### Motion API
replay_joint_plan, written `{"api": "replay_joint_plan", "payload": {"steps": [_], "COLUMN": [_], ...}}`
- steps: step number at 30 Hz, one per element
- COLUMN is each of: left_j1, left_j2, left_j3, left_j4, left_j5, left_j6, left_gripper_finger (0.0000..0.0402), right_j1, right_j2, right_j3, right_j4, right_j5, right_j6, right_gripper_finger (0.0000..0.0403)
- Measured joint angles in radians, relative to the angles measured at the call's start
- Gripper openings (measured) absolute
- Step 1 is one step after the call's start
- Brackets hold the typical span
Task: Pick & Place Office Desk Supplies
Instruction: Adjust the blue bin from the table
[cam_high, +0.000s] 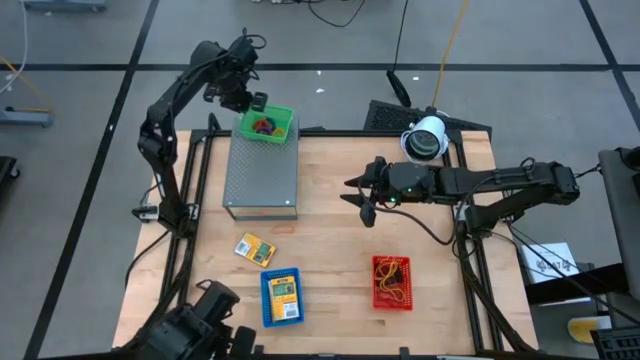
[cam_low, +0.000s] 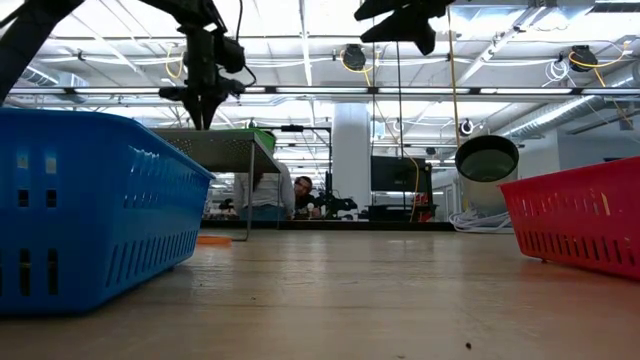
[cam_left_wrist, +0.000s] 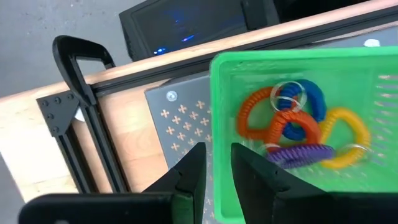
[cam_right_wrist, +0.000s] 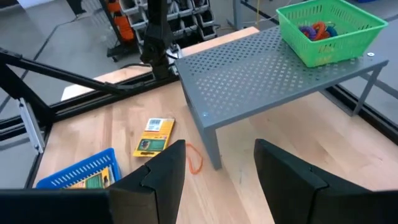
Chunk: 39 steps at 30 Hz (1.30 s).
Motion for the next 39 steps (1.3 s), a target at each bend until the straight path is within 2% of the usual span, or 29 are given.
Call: {"api": "replay_joint_plan", "payload": {"steps": [5, 11, 17, 22, 27, 32, 39], "left_j1": [-0.001, -0.016, -0.096, -0.22, -0.378, -0.567, -0.827], "left_j2": [-0.05, -0.152, -0.303, -0.424, -0.503, -0.523, -0.497], "left_j3": [0.0, 0.0, 0.0, 0.0, 0.0, 0.0, 0.0], "left_j4": [0.0, 0.0, -0.003, -0.001, 0.0, 0.0, 0.0], "left_j5": [0.016, 0.141, 0.19, 0.191, 0.19, 0.164, 0.106], "left_j6": [0.003, 0.055, 0.121, 0.111, -0.005, -0.128, -0.277], "left_gripper_finger": [0.0083, 0.0083, 0.0083, 0.0083, 0.0083, 0.0083, 0.0083], "right_j1": [0.0, 0.0, 0.0, 0.0, 0.0, 0.002, 0.006], "right_j2": [-0.001, -0.001, -0.003, -0.007, -0.02, -0.033, -0.045], "right_j3": [-0.007, -0.007, -0.007, -0.007, -0.007, -0.007, -0.007], "right_j4": [0.027, 0.034, 0.034, 0.037, 0.04, 0.036, 0.024], "right_j5": [0.0, 0.001, 0.001, 0.002, 0.0, -0.006, -0.169], "right_j6": [-0.003, -0.016, -0.016, -0.019, -0.019, -0.018, 0.011], "right_gripper_finger": [0.018, 0.018, 0.018, 0.018, 0.018, 0.018, 0.018]}}
